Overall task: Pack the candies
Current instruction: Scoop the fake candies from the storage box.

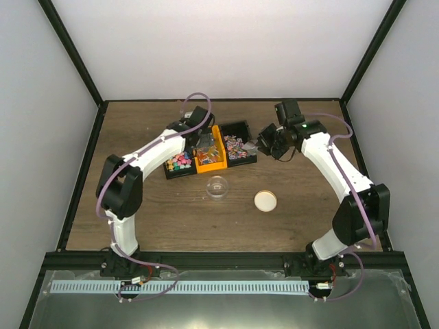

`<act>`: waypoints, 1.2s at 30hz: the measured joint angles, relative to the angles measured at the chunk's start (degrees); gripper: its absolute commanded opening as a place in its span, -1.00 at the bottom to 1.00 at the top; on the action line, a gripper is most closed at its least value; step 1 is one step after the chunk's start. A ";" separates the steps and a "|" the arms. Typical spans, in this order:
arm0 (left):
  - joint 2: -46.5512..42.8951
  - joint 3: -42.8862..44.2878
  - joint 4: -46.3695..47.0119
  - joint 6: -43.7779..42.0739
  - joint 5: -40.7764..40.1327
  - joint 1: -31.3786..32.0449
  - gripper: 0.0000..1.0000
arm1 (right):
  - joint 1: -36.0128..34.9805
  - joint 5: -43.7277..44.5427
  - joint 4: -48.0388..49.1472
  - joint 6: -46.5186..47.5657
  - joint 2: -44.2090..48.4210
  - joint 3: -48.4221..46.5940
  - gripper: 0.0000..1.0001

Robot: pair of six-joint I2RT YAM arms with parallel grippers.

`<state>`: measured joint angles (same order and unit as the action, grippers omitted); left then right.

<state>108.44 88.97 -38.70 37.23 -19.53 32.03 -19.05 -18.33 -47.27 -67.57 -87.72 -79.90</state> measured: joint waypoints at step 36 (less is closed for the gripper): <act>10.67 2.54 -0.24 -4.76 2.82 -4.22 -0.45 | -7.48 7.52 -15.76 -8.22 -20.63 -20.79 -0.99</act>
<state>119.11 91.50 -38.94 32.47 -16.71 27.81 -26.52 -10.81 -63.02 -75.79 -108.36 -100.68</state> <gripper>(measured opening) 0.332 0.127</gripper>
